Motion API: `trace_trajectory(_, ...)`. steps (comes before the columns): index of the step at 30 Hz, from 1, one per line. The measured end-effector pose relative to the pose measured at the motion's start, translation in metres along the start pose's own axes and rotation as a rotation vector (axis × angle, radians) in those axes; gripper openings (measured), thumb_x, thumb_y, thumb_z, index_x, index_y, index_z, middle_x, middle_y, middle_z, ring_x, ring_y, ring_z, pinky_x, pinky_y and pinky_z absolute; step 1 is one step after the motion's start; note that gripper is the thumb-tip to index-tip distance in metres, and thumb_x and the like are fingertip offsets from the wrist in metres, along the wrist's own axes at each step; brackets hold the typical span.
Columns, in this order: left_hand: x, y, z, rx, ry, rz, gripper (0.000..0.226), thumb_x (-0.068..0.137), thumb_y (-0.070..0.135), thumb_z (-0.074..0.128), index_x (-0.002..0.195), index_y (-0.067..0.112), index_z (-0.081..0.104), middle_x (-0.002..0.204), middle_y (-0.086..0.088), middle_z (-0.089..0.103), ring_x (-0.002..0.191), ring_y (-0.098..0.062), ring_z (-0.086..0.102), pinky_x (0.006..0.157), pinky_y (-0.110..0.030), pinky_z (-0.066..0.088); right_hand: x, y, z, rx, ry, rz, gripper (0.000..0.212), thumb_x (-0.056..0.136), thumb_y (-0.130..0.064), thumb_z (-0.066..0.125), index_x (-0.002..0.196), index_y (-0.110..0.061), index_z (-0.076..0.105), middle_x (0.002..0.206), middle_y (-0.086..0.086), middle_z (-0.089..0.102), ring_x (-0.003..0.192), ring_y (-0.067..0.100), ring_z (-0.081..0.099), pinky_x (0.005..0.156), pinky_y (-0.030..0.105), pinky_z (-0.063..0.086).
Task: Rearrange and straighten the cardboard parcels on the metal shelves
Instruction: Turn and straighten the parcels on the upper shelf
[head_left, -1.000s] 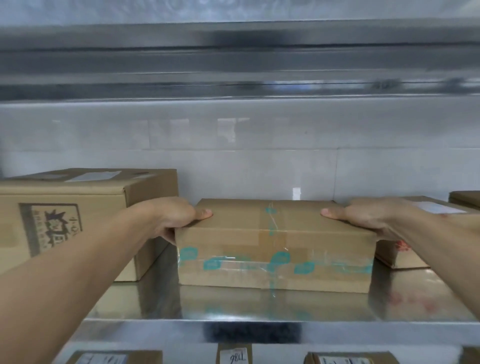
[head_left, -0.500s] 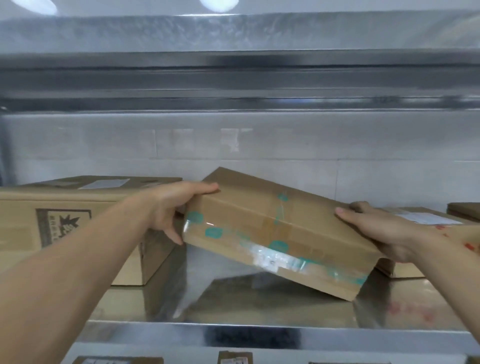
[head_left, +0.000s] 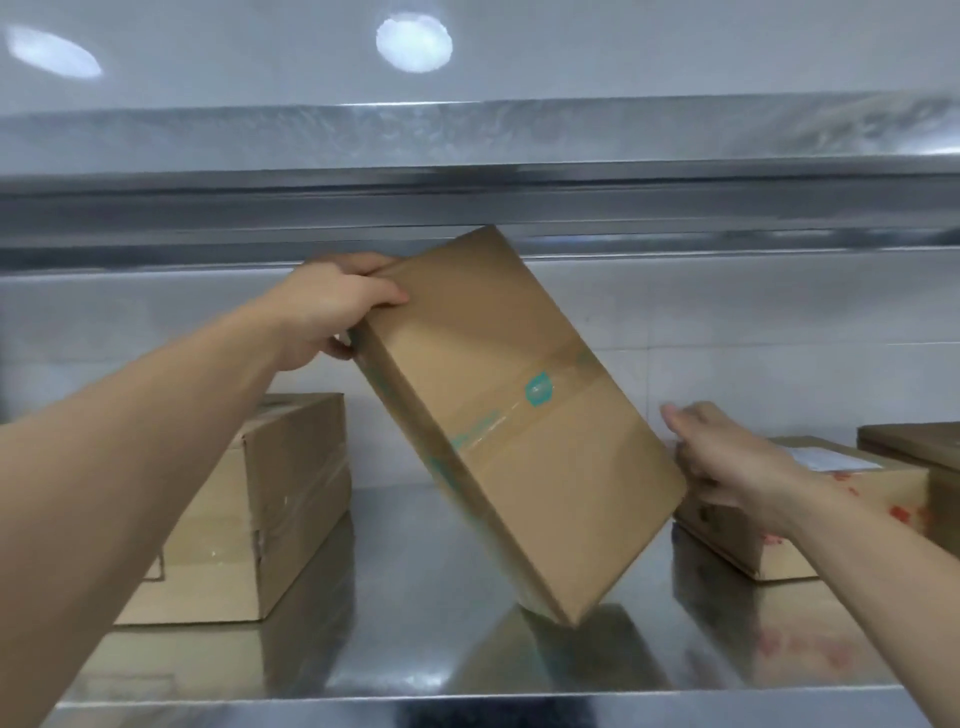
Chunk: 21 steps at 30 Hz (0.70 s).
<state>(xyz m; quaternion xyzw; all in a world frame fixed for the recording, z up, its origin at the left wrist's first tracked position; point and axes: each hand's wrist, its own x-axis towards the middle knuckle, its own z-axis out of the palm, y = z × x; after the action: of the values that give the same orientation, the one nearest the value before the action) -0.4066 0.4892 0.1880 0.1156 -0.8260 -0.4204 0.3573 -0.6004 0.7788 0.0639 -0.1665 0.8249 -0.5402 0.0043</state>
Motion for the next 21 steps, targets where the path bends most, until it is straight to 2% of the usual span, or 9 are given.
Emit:
trace_trajectory(3, -0.001, 0.006, 0.004, 0.027, -0.021, 0.121, 0.038, 0.077, 0.035, 0.068, 0.113, 0.045, 0.072, 0.104, 0.005, 0.073, 0.097, -0.021, 0.064, 0.090, -0.041, 0.053, -0.001, -0.030, -0.003, 0.188, -0.067, -0.079, 0.045, 0.105, -0.056, 0.039, 0.135, -0.025, 0.052, 0.126, 0.005, 0.059, 0.116, 0.026, 0.058, 0.100, 0.044, 0.050)
trace_trajectory(6, -0.002, 0.016, 0.012, 0.038, -0.075, 0.246, 0.048, 0.070, 0.034, 0.062, 0.117, 0.043, 0.072, 0.073, 0.018, 0.067, 0.074, -0.008, 0.061, 0.077, -0.029, 0.051, -0.012, -0.063, -0.004, 0.370, -0.202, -0.174, 0.038, 0.108, -0.053, 0.036, 0.136, -0.038, 0.057, 0.123, 0.008, 0.065, 0.105, 0.028, 0.068, 0.087, 0.043, 0.058)
trace_trajectory(8, -0.002, 0.022, 0.014, 0.068, -0.074, 0.298, 0.044, 0.070, 0.033, 0.062, 0.111, 0.047, 0.072, 0.086, 0.023, 0.073, 0.079, -0.002, 0.067, 0.078, -0.023, 0.051, -0.016, -0.077, 0.001, 0.350, -0.277, -0.205, 0.035, 0.108, -0.053, 0.035, 0.133, -0.043, 0.058, 0.120, 0.009, 0.068, 0.103, 0.031, 0.070, 0.094, 0.048, 0.058)
trace_trajectory(10, -0.003, 0.026, 0.014, 0.097, -0.087, 0.317, 0.038, 0.070, 0.034, 0.062, 0.104, 0.048, 0.073, 0.102, 0.021, 0.074, 0.093, -0.002, 0.069, 0.083, -0.021, 0.052, -0.016, -0.081, 0.008, 0.340, -0.302, -0.179, 0.038, 0.107, -0.056, 0.035, 0.128, -0.037, 0.061, 0.120, 0.013, 0.069, 0.108, 0.035, 0.070, 0.103, 0.055, 0.052)
trace_trajectory(13, -0.003, 0.029, 0.013, 0.061, -0.112, 0.264, 0.025, 0.080, 0.037, 0.071, 0.104, 0.031, 0.077, 0.110, 0.011, 0.074, 0.100, -0.009, 0.067, 0.088, -0.026, 0.050, -0.011, -0.085, 0.014, 0.400, -0.254, -0.074, 0.063, 0.100, -0.071, 0.032, 0.116, -0.018, 0.062, 0.112, 0.019, 0.071, 0.100, 0.040, 0.073, 0.097, 0.059, 0.055)
trace_trajectory(15, -0.001, 0.031, 0.013, -0.043, -0.090, 0.164, 0.026, 0.095, 0.036, 0.065, 0.109, 0.017, 0.076, 0.114, 0.004, 0.071, 0.101, -0.014, 0.063, 0.094, -0.030, 0.048, -0.008, -0.097, 0.013, 0.392, -0.236, -0.031, 0.079, 0.094, -0.080, 0.028, 0.111, -0.011, 0.062, 0.109, 0.022, 0.070, 0.098, 0.042, 0.073, 0.094, 0.059, 0.056)
trace_trajectory(16, 0.001, 0.033, 0.014, -0.105, -0.069, 0.105, 0.024, 0.099, 0.035, 0.061, 0.107, 0.016, 0.073, 0.114, 0.004, 0.069, 0.100, -0.014, 0.061, 0.095, -0.030, 0.048, -0.006, -0.106, 0.010, 0.372, -0.229, -0.022, 0.084, 0.092, -0.083, 0.027, 0.111, -0.009, 0.062, 0.109, 0.023, 0.070, 0.099, 0.043, 0.072, 0.094, 0.059, 0.056)
trace_trajectory(19, 0.008, 0.036, 0.013, -0.168, -0.056, -0.021, 0.013, 0.103, 0.023, 0.056, 0.097, 0.015, 0.064, 0.098, -0.001, 0.063, 0.084, -0.014, 0.059, 0.085, -0.026, 0.053, -0.002, -0.141, 0.003, 0.336, -0.204, -0.028, 0.084, 0.091, -0.084, 0.034, 0.121, -0.010, 0.060, 0.113, 0.025, 0.067, 0.098, 0.046, 0.069, 0.086, 0.058, 0.059)
trace_trajectory(21, 0.014, 0.038, 0.014, -0.106, -0.064, -0.102, 0.009, 0.102, 0.018, 0.055, 0.100, 0.014, 0.063, 0.095, -0.006, 0.061, 0.083, -0.017, 0.059, 0.086, -0.029, 0.055, 0.001, -0.162, 0.002, 0.255, -0.216, -0.009, 0.084, 0.088, -0.083, 0.043, 0.126, -0.010, 0.057, 0.115, 0.029, 0.065, 0.097, 0.052, 0.069, 0.089, 0.063, 0.056)
